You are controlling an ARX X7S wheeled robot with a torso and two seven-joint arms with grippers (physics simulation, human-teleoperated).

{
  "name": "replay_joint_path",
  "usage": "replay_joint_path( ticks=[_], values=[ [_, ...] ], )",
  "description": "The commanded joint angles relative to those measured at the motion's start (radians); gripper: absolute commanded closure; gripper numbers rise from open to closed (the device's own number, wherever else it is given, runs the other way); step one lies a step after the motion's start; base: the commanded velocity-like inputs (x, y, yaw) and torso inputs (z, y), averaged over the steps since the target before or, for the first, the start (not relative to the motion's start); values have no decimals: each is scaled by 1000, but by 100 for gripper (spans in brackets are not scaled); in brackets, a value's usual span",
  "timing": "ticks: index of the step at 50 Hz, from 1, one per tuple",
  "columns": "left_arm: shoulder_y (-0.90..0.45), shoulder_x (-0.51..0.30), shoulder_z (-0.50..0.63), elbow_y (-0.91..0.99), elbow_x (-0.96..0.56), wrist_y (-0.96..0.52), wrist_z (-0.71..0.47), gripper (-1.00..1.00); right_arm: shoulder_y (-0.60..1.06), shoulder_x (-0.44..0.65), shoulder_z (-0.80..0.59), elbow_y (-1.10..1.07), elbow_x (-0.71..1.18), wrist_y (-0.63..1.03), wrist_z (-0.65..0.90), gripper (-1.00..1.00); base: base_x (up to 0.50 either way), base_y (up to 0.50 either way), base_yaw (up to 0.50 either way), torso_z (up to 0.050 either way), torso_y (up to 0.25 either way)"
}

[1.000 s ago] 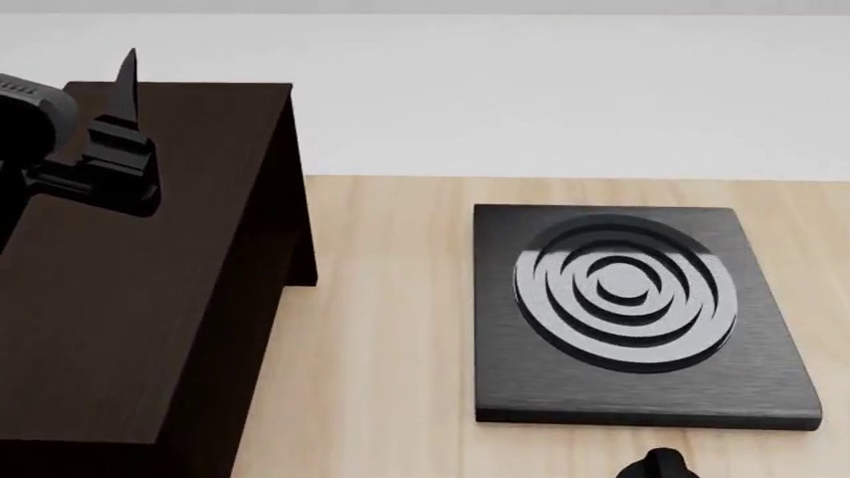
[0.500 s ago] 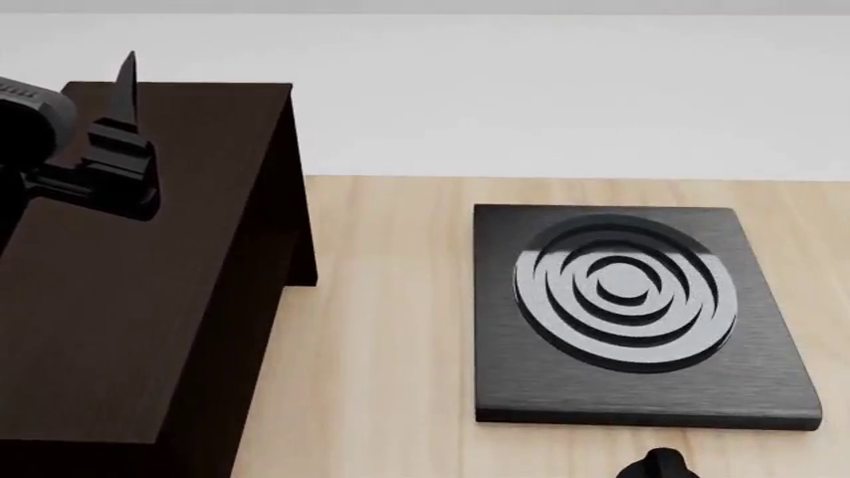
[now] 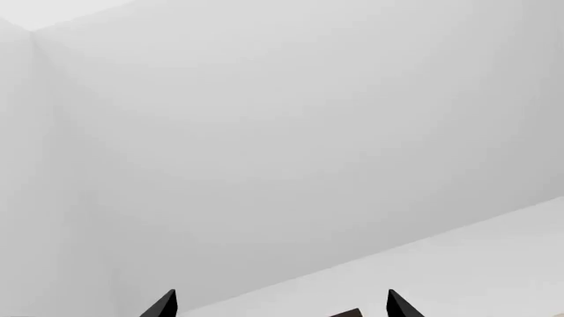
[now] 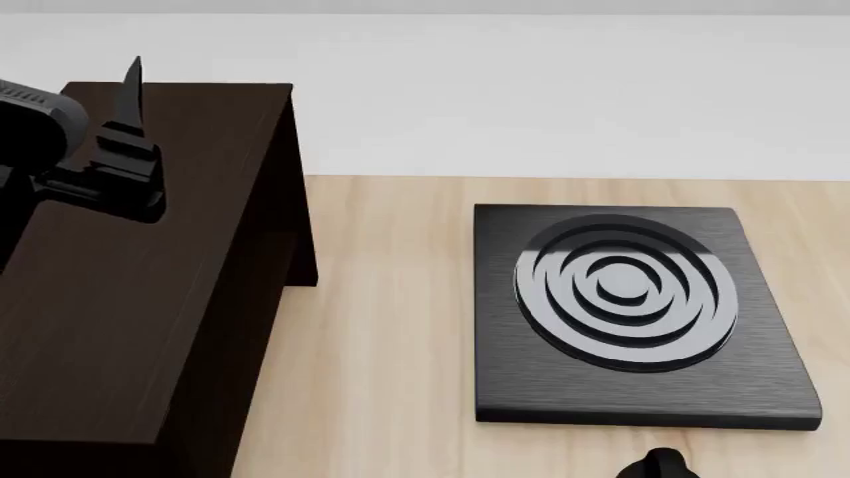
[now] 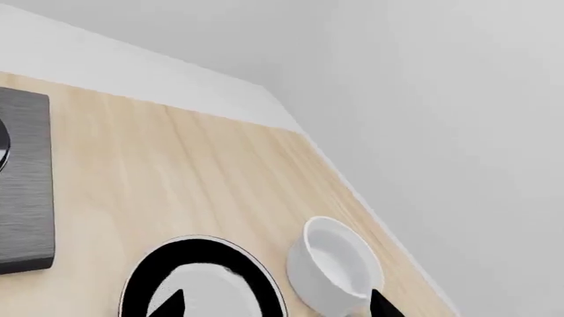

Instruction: Put the frying pan under the cabinet shelf.

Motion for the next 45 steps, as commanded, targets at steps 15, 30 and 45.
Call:
replay_joint_path(
  ticks=[15,30,45],
  values=[
    [1,-10,-5,30,-14,-20,-6,-100,-93,-31,49,-1,-1,-18,-12,-100,0,0,0,0,0],
    [-1,-18,-11,37,-23,-30,-5,-100,-129,-56,51,22,4,-49,-8,-100,0,0,0,0,0],
    [-6,-20,-13,33,-27,-29,-7,-100,-143,-94,28,102,19,-119,16,-100,0,0,0,0,0]
  ],
)
